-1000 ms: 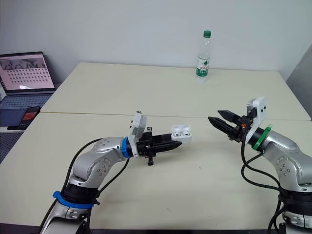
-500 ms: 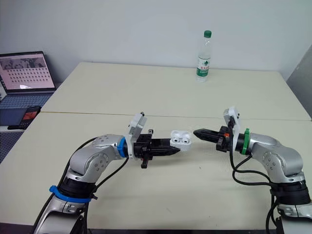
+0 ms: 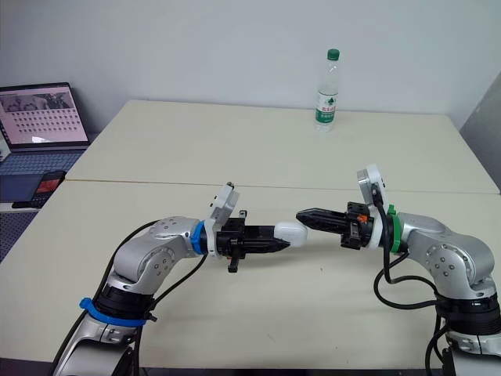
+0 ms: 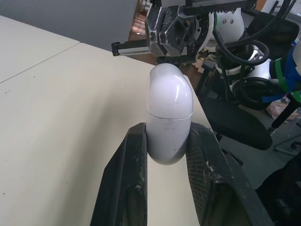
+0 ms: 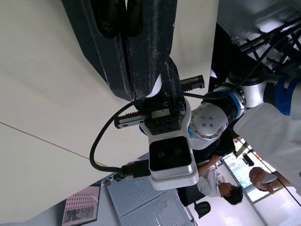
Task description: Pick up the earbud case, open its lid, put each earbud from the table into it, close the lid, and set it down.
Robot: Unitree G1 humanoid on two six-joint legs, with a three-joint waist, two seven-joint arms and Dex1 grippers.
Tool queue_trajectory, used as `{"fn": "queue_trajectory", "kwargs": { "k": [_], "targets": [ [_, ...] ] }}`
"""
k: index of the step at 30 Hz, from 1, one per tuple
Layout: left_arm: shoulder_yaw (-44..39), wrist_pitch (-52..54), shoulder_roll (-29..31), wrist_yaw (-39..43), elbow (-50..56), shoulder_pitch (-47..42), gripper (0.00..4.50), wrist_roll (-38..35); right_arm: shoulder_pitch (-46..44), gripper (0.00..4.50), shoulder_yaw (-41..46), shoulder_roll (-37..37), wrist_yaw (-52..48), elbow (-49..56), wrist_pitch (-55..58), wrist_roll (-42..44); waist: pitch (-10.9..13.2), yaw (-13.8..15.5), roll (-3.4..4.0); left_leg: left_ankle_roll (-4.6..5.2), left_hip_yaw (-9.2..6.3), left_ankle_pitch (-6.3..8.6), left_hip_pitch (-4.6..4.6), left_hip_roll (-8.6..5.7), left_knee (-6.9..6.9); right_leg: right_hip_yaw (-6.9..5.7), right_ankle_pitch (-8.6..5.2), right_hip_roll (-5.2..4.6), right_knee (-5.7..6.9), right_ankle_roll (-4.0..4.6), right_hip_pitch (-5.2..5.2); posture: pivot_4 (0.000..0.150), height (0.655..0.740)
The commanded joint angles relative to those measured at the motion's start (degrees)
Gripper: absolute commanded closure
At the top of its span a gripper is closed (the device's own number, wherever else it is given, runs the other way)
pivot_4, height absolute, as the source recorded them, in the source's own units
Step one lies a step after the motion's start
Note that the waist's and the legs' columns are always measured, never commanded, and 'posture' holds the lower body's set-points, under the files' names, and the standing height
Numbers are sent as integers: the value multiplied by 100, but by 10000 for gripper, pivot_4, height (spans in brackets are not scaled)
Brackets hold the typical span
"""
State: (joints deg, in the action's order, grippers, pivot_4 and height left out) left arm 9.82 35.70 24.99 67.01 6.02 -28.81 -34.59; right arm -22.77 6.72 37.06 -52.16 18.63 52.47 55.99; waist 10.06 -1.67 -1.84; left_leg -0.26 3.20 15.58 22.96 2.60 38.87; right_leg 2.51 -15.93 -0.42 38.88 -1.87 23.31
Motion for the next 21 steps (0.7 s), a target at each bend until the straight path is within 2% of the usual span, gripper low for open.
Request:
{"fn": "queue_trajectory", "kwargs": {
  "k": [1, 3, 8, 16, 21],
  "targets": [
    [23, 159, -17, -98, 44, -24, 37240, -35, 140, 44619, 255, 124, 111, 220, -97, 11, 0, 0, 0, 0, 1, 0, 0, 0, 0, 0, 0, 0, 0, 0, 0, 1500, 7362],
    [-3, 382, -76, -329, 24, -43, 37240, -48, 300, 44619, 341, 192, 273, 244, -157, -149, 0, 0, 0, 0, 0, 0, 1, -1, 0, 0, 0, -1, -1, -1, 0, 1500, 7362],
    [286, 943, -168, -1090, -70, -185, 37240, 359, 1033, 44619, 379, 342, 572, 331, -977, -1163, 0, 1, 0, 0, -1, 0, 1, -1, 0, 2, -1, -1, -1, -2, 0, 1500, 7362],
    [480, 2759, -381, -1456, -315, -677, 37240, 60, 3039, 44619, 563, 683, 331, 618, -2495, -2526, 0, 17, -1, 0, -6, 0, 5, -6, 1, -2, -9, 0, -1, -16, 1, 1500, 7362],
    [551, 3015, -591, -1642, -580, -856, 37240, 166, 3337, 44619, 658, 365, 625, 748, -2810, -2669, 0, -26, 0, -1, 5, -1, -12, -1, 2, 3, -15, 11, 7, -26, -1, 1500, 7362]
  ]
}}
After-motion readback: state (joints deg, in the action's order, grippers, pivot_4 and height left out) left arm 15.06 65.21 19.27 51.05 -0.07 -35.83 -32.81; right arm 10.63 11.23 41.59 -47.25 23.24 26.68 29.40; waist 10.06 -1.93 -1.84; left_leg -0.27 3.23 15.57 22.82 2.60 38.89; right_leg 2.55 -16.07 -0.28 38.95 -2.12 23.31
